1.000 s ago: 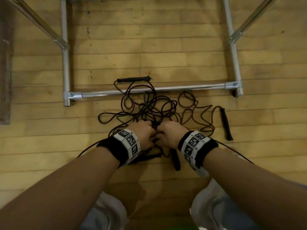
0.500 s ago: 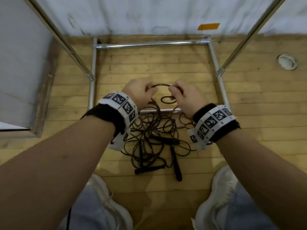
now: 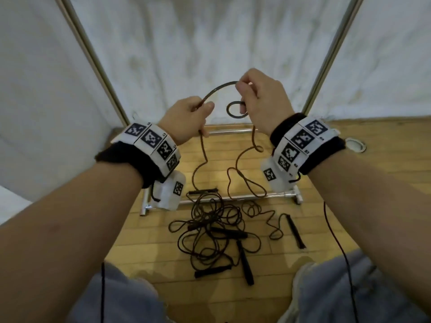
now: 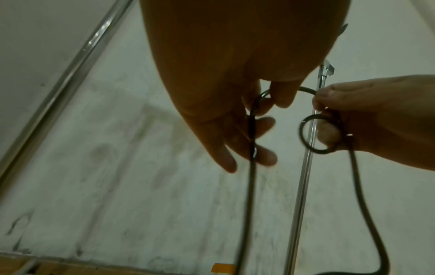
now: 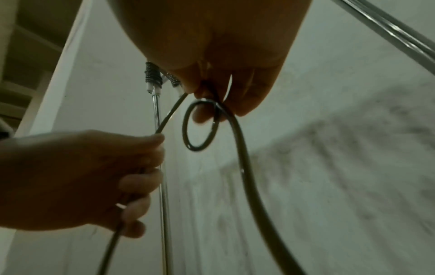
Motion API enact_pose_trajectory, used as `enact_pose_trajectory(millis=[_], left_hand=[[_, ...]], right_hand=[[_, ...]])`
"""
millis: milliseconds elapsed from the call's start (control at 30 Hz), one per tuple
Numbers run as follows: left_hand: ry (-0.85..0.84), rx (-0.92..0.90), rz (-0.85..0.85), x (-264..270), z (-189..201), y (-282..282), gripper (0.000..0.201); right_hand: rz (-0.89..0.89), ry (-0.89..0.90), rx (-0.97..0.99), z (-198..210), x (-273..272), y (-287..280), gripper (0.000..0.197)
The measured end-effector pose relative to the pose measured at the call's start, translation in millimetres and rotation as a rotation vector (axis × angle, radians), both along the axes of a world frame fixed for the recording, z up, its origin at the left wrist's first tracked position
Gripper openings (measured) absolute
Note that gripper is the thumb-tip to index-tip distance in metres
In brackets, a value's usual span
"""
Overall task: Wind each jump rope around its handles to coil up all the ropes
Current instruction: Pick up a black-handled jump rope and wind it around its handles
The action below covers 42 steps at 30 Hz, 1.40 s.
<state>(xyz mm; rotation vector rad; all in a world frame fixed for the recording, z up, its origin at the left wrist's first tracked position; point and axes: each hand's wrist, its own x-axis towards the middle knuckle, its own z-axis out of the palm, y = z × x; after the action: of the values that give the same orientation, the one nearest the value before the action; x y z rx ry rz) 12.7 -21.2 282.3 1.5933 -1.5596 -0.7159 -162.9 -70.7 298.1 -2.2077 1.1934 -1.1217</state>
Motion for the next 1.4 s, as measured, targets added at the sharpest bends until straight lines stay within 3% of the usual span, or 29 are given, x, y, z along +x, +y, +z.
enact_pose_trajectory(millis=[100,233,267,433,567,633,700,767,867,967,1033,1133,1200,1267,1333,1400], left_hand=[[-0.041,-0.089,0.094,9.1,12.7,9.6,0.022],[0.017,-0.137,0.214,15.9,15.1,14.0,0.015],[0.048,-0.124,0.205,13.1,12.9,16.0,0.016],[0.323,-0.022,0.162,-6.3,13.9,13.1,0.015],[0.573,0.069,0.151,-8.0,21.2,3.7,0.01],[0.656,0.081,0.176,-4.1,24.3,-1.3,0.007],[0.714,0.085,0.228,1.1,27.3,-7.5,0.005],[0.756,0.096,0.296,6.7,28.9,-13.3,0.009],[0.816,0.118,0.359,13.8,27.5,-15.9,0.011],[0.889,0.148,0.297,11.5,26.0,-12.6,0.011],[0.939,0.179,0.232,6.1,25.6,-9.7,0.02],[1.014,0.214,0.123,-7.0,28.6,-3.8,0.023],[1.052,0.218,0.072,-15.1,31.8,-0.5,0.023],[1.078,0.18,0.069,-17.1,35.1,0.9,0.023],[1.033,0.11,0.141,-12.5,36.4,0.9,0.02],[0.899,0.087,0.233,-5.0,32.4,2.0,0.013]], right_hand=[[-0.087,0.063,-0.017,13.9,-8.7,-5.1,0.018],[-0.102,0.491,0.136,9.0,-17.2,-11.4,0.019],[-0.093,0.53,0.172,5.8,-16.1,-10.9,0.019],[0.038,0.272,0.347,-17.4,-4.8,-1.8,0.024],[0.27,-0.018,0.642,-26.1,9.1,11.5,0.018],[0.315,-0.045,0.701,-30.2,11.8,10.8,0.019],[0.284,0.044,0.651,-35.6,11.3,8.8,0.029],[0.184,0.209,0.549,-40.4,6.9,4.1,0.052],[0.019,0.637,0.5,-50.9,-3.9,-3.9,0.09],[-0.01,0.949,0.605,-64.8,-13.7,-4.5,0.075],[0.081,0.863,0.707,-73.5,-15.2,-0.3,0.066],[0.211,0.453,0.742,-74.2,-6.8,14.7,0.069],[0.23,0.256,0.735,-73.9,0.0,22.7,0.045],[0.236,0.188,0.713,-70.1,5.1,28.6,0.015],[0.22,0.088,0.705,-62.2,6.5,29.3,0.025],[0.18,-0.12,0.745,-50.5,6.1,25.0,0.031]])
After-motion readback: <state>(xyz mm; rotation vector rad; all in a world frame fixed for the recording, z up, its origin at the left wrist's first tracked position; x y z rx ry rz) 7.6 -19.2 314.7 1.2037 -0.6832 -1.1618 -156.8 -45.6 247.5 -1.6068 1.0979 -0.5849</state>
